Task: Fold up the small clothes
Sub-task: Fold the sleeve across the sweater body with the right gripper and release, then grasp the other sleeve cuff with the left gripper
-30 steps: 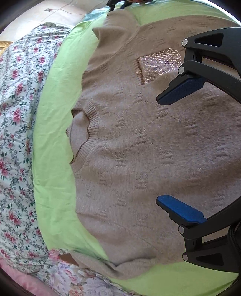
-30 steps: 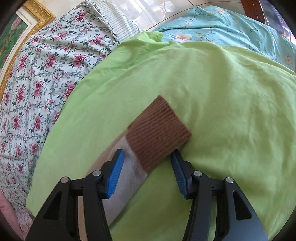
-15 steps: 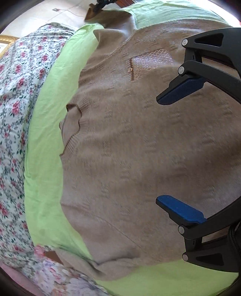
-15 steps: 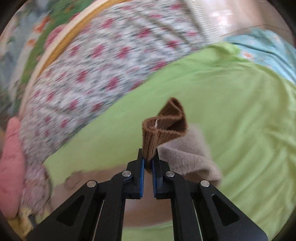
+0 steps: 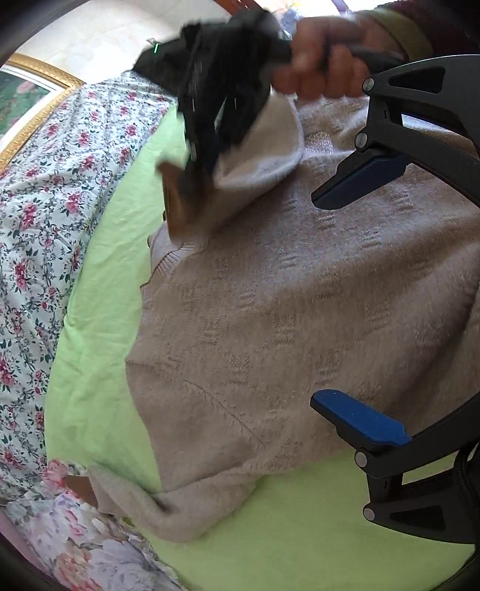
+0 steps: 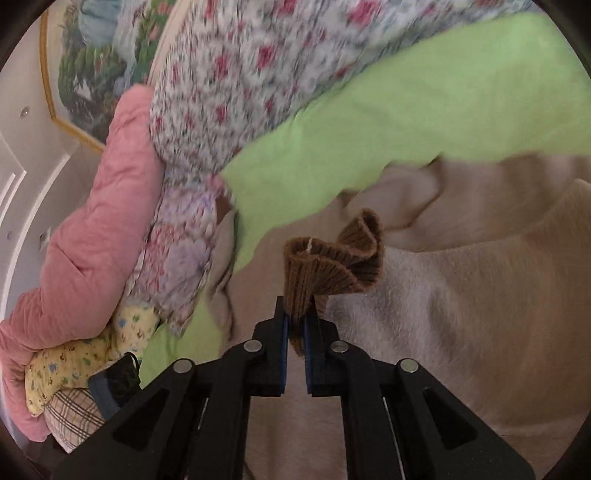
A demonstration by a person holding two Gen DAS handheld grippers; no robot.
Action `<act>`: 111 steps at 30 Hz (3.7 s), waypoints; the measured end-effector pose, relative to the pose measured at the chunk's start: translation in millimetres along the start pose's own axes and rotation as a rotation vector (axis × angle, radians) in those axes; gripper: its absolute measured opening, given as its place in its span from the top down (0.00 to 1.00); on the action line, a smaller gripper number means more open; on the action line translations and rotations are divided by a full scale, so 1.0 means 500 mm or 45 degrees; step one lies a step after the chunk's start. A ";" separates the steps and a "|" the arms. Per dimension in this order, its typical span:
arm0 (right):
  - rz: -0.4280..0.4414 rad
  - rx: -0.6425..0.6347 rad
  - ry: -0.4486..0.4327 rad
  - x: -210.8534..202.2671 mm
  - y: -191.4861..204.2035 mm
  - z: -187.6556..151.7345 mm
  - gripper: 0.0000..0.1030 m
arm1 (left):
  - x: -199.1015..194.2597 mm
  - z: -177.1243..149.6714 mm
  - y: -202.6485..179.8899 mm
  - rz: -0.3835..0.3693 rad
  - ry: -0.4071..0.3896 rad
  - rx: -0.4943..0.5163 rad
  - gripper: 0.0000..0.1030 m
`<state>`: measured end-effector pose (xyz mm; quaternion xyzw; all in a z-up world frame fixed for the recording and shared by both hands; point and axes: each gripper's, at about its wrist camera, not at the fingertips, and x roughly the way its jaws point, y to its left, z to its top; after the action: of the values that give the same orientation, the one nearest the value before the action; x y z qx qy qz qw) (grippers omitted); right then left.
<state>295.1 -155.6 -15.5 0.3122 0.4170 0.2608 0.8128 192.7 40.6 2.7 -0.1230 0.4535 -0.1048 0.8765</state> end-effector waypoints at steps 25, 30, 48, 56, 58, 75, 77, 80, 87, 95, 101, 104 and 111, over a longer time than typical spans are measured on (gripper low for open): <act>-0.167 0.150 -0.396 -0.285 -0.054 -0.114 0.43 | 0.164 0.126 -0.046 -0.188 0.023 -0.037 0.95; -0.310 0.197 -0.496 -0.348 -0.105 -0.111 0.42 | 0.123 0.105 0.042 -0.092 -0.040 -0.092 0.95; -0.751 0.113 -0.287 -0.272 -0.249 -0.013 0.92 | 0.105 0.089 0.020 -0.178 -0.042 -0.034 0.94; -0.745 0.196 -0.284 -0.277 -0.277 -0.037 0.86 | 0.117 0.072 0.043 -0.068 0.015 -0.024 0.83; -0.733 0.214 -0.312 -0.297 -0.266 -0.046 0.81 | 0.091 0.068 0.055 -0.070 0.002 -0.023 0.80; -0.449 0.020 -0.212 -0.278 -0.059 -0.153 0.57 | -0.029 0.190 0.213 0.296 -0.142 -0.094 0.30; -0.435 0.014 -0.185 -0.267 -0.053 -0.161 0.57 | -0.018 0.225 0.233 0.341 -0.130 -0.107 0.24; -0.415 0.014 -0.152 -0.254 -0.046 -0.175 0.57 | 0.008 0.274 0.254 0.418 -0.120 -0.088 0.21; -0.392 0.036 -0.116 -0.240 -0.050 -0.193 0.57 | 0.132 0.404 0.309 0.693 -0.016 -0.011 0.21; -0.434 0.079 -0.090 -0.241 -0.088 -0.190 0.57 | 0.216 0.441 0.393 0.656 0.079 -0.110 0.82; -0.437 0.094 -0.114 -0.246 -0.105 -0.179 0.57 | 0.117 0.405 0.324 0.412 -0.087 -0.041 0.91; -0.406 0.111 -0.135 -0.253 -0.106 -0.174 0.57 | 0.057 0.382 0.250 0.243 -0.162 0.015 0.91; -0.410 0.115 -0.190 -0.287 -0.093 -0.182 0.57 | -0.025 0.307 -0.031 -0.114 -0.277 0.271 0.91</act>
<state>152.0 -258.5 -16.7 0.2961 0.4113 0.0844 0.8579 310.4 48.2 103.0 -0.0601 0.3363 -0.1775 0.9229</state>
